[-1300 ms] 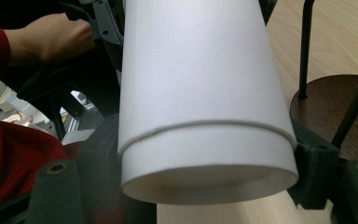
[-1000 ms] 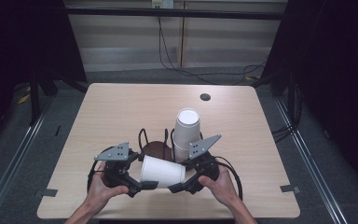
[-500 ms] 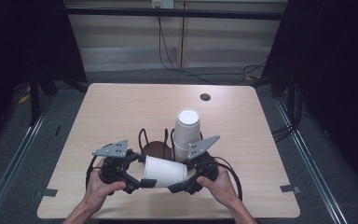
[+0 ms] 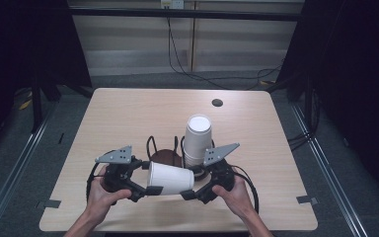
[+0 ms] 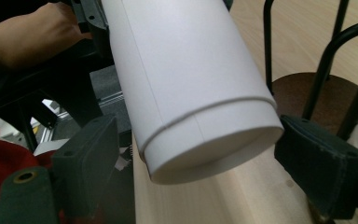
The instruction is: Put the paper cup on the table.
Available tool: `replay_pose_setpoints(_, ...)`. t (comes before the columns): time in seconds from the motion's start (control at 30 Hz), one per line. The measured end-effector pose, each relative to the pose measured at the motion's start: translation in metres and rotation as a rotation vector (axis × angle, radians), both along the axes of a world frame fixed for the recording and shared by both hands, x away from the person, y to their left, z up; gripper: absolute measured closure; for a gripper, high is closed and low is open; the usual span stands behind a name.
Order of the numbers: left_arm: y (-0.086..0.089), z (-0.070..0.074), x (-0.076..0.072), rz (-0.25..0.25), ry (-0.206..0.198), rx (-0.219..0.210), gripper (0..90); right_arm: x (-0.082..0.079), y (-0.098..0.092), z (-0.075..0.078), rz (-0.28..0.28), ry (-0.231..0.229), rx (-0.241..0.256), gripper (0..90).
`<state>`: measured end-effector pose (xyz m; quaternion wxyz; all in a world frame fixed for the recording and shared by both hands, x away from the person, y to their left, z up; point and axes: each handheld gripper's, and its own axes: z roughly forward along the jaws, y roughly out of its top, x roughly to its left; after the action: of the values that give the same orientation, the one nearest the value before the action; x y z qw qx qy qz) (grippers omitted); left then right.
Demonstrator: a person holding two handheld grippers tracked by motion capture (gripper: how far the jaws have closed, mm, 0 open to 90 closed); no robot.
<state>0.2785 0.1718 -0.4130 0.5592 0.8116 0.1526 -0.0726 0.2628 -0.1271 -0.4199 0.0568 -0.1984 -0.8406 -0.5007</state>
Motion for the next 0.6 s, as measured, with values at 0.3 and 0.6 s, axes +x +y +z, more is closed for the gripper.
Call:
replay_pose_setpoints(0.3,0.01,0.002,0.001,0.058,0.001,0.055,13.4,-0.001,-0.008,0.002,-0.073,-0.044,-0.023,14.6)
replay_pose_setpoints(0.6,0.017,0.003,0.001,0.068,0.015,0.086,13.4,-0.002,-0.015,0.004,-0.132,-0.072,-0.023,15.0)
